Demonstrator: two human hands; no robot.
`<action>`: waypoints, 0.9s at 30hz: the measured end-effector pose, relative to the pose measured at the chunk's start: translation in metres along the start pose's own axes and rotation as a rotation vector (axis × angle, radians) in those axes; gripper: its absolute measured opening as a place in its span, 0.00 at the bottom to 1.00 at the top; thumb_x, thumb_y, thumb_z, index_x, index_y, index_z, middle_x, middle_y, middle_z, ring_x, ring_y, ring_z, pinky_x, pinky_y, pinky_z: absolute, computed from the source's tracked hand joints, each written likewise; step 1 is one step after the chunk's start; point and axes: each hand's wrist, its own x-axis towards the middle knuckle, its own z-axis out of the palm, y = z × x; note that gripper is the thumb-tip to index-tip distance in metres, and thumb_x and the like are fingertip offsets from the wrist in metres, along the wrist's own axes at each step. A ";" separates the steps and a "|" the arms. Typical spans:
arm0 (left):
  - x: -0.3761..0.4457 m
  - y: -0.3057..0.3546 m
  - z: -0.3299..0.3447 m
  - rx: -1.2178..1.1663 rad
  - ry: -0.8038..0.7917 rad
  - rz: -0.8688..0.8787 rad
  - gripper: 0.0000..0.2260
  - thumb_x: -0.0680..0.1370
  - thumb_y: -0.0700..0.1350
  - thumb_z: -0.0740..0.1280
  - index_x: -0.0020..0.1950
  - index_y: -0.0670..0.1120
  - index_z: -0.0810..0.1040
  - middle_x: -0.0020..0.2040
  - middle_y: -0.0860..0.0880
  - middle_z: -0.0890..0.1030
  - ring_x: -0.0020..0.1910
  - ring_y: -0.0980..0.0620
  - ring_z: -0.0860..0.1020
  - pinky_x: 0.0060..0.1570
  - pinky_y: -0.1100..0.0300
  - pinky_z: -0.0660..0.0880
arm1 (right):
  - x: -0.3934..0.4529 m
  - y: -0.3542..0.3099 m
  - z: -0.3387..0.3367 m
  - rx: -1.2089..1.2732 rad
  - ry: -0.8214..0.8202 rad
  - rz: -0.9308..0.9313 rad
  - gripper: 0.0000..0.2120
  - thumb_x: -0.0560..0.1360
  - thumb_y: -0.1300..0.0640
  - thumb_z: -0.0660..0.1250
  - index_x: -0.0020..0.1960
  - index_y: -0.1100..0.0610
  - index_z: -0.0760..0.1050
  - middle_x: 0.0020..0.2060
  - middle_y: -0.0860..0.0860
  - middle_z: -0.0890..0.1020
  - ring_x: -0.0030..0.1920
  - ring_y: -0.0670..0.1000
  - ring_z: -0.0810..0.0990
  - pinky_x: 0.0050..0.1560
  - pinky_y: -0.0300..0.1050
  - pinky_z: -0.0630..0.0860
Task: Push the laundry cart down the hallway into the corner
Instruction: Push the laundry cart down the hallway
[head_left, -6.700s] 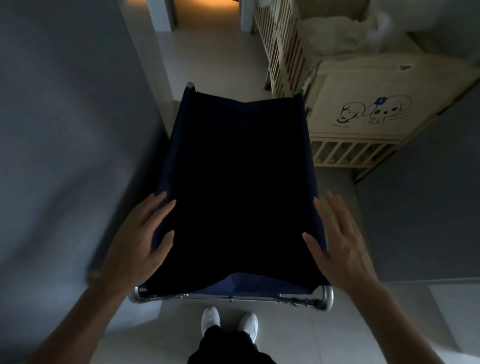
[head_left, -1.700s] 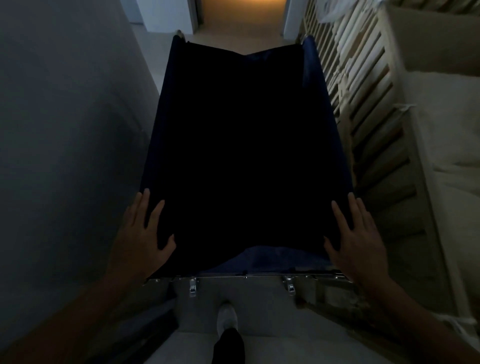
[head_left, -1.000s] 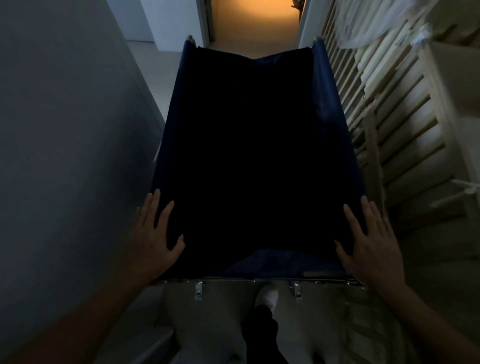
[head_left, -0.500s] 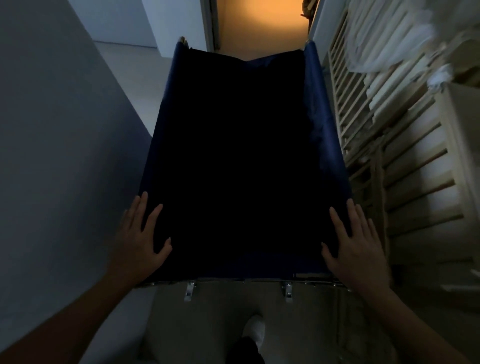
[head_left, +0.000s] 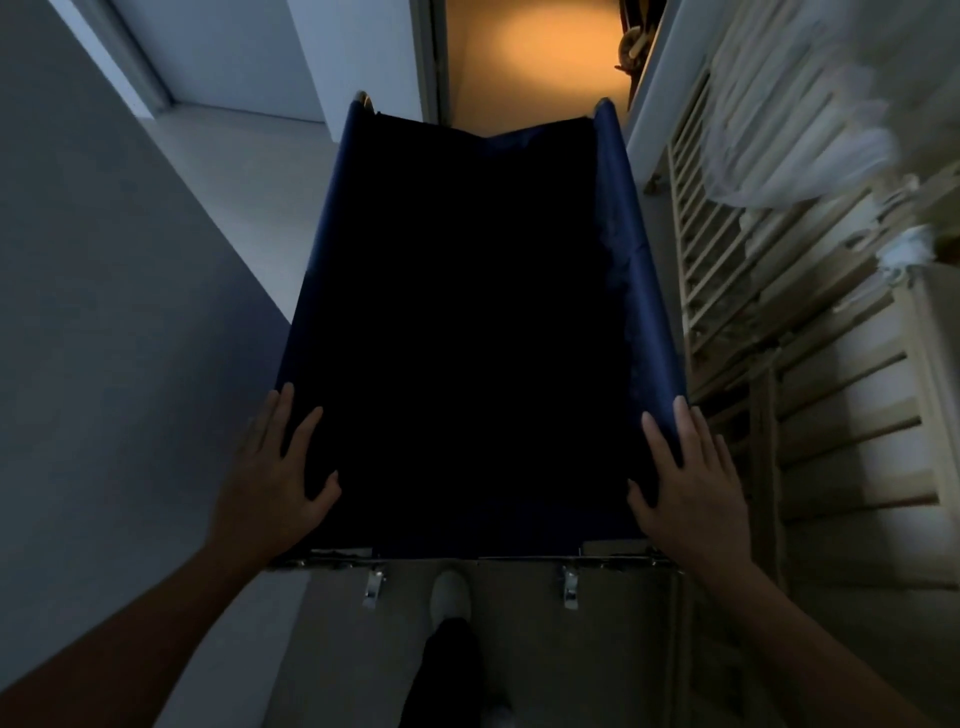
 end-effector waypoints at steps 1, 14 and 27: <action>0.008 0.000 0.000 -0.001 -0.001 -0.005 0.35 0.76 0.59 0.59 0.75 0.37 0.70 0.81 0.34 0.60 0.80 0.32 0.61 0.72 0.32 0.65 | 0.010 0.001 -0.001 -0.003 -0.006 0.000 0.41 0.77 0.44 0.71 0.84 0.55 0.59 0.84 0.62 0.53 0.83 0.65 0.57 0.79 0.66 0.63; 0.118 -0.003 -0.003 0.009 0.023 -0.035 0.33 0.77 0.59 0.59 0.74 0.37 0.72 0.80 0.33 0.61 0.79 0.33 0.62 0.71 0.36 0.68 | 0.144 0.019 0.002 -0.005 -0.003 -0.025 0.44 0.74 0.45 0.74 0.84 0.53 0.59 0.86 0.59 0.50 0.84 0.63 0.57 0.79 0.64 0.64; 0.208 0.001 0.002 -0.010 0.031 -0.113 0.32 0.76 0.57 0.60 0.74 0.38 0.71 0.81 0.35 0.60 0.80 0.34 0.61 0.73 0.36 0.66 | 0.263 0.052 0.015 0.000 0.020 -0.121 0.49 0.71 0.46 0.77 0.85 0.49 0.55 0.86 0.59 0.48 0.84 0.63 0.56 0.80 0.62 0.61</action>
